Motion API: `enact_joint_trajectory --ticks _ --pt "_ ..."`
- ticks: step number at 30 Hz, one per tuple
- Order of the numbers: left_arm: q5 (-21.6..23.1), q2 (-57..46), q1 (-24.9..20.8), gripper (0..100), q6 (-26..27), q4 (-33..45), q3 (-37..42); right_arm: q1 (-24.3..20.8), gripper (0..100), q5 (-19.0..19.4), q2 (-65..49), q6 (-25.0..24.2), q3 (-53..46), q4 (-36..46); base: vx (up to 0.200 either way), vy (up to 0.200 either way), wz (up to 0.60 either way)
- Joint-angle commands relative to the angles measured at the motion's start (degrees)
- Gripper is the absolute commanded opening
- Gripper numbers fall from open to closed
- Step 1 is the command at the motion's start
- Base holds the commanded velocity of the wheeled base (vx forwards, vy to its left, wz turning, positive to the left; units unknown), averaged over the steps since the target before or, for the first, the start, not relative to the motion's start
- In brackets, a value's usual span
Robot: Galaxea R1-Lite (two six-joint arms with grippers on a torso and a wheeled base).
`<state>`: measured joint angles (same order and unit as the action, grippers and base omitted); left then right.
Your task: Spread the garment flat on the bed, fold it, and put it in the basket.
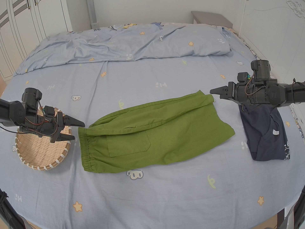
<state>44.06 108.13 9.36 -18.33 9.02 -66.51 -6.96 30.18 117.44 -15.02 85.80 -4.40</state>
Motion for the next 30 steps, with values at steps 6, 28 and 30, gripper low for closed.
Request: enact_joint_trajectory --ticks 6,28,30 --pt "0.2 -0.7 -1.3 100 0.1 0.0 0.8 -0.1 100 0.2 0.4 0.3 -2.5 -0.3 0.0 0.0 0.0" --pt "-0.6 -4.2 -19.0 100 -0.7 -2.1 5.0 0.8 100 0.8 -8.5 -4.1 -26.5 -18.4 0.0 0.0 0.0" --pt "-1.2 -0.3 -19.7 100 -0.8 -3.7 3.8 1.1 100 0.8 -9.2 -4.1 -26.6 -18.5 0.0 0.0 0.0"
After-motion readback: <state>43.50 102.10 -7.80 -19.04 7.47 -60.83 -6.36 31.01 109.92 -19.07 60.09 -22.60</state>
